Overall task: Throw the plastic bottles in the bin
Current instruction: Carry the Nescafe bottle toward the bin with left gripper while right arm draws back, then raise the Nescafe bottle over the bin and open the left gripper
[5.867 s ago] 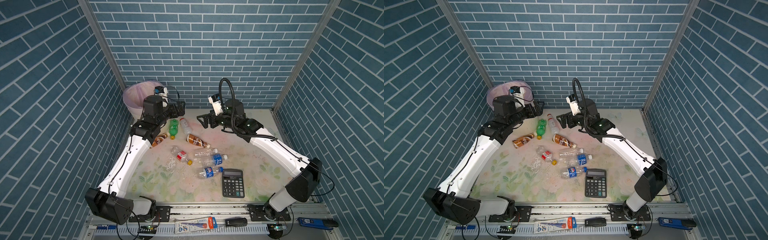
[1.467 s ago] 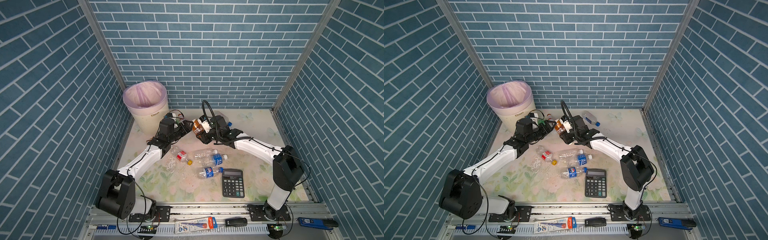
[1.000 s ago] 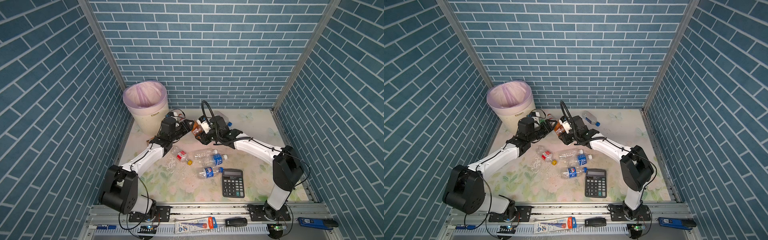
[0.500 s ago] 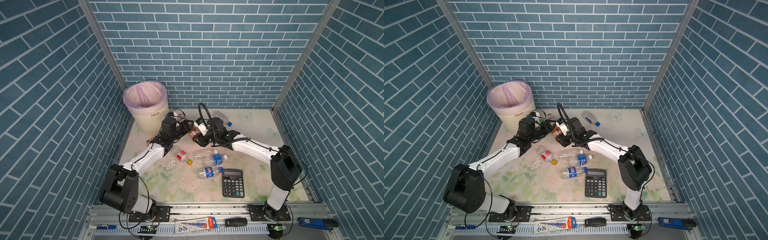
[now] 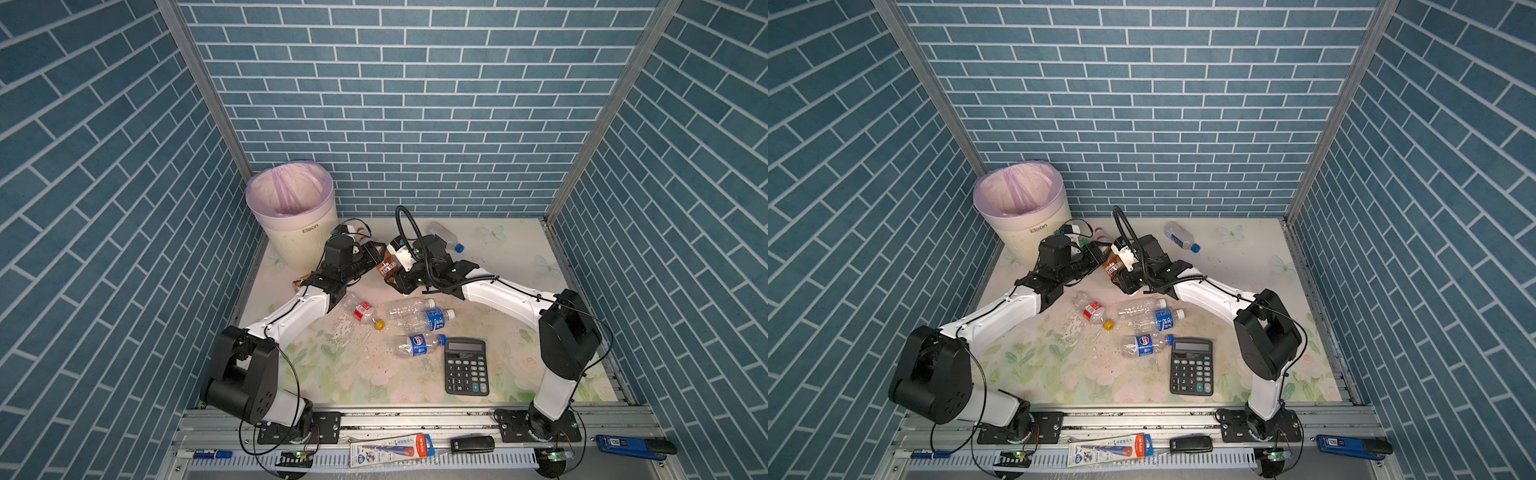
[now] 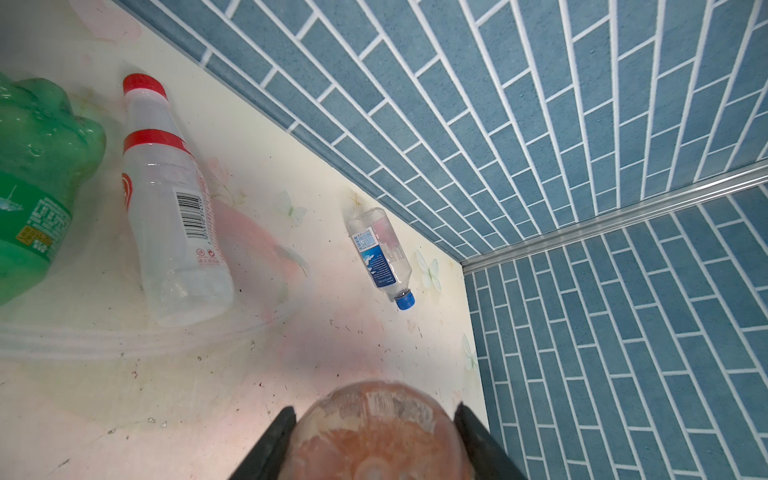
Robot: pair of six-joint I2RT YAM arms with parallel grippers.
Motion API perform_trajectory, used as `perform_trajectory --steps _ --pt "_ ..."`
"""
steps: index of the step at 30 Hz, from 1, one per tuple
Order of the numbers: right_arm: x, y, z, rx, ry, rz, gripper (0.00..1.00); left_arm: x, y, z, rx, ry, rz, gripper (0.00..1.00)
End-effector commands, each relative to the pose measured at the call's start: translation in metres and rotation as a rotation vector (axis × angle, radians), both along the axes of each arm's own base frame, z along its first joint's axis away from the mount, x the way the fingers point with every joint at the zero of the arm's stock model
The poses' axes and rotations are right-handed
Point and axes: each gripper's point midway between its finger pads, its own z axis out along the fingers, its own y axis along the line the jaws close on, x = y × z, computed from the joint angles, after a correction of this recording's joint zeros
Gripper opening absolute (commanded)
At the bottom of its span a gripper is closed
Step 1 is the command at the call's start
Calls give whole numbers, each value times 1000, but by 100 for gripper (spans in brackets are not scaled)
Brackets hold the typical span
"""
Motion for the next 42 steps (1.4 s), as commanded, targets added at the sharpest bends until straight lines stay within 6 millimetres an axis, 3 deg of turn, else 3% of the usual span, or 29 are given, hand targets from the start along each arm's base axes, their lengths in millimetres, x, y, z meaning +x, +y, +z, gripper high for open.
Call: perform_trajectory --steps 1,8,10,13,16,20,27,32,37,42 --pt "8 9 24 39 -50 -2 57 -3 2 10 46 -33 -6 52" --pt "7 2 39 44 -86 -15 72 -3 12 28 129 -63 0 53" --pt "6 -1 43 44 -98 -21 79 -3 16 35 144 -78 8 52" --pt "6 -4 51 51 -116 -29 99 -2 22 47 155 -93 19 52" --pt "6 -7 66 69 -141 -40 99 -2 32 62 167 -113 37 52" --pt "7 -13 101 113 -205 -67 99 -1 51 89 204 -151 85 52" --pt "6 -25 175 272 -387 -107 99 1 91 149 313 -274 237 52" --pt "2 -24 223 396 -511 -90 99 2 123 203 376 -399 364 50" --pt "2 -12 256 452 -585 -35 99 -10 153 265 432 -579 509 51" --pt "9 -1 266 440 -610 -12 99 -30 173 333 504 -808 634 51"
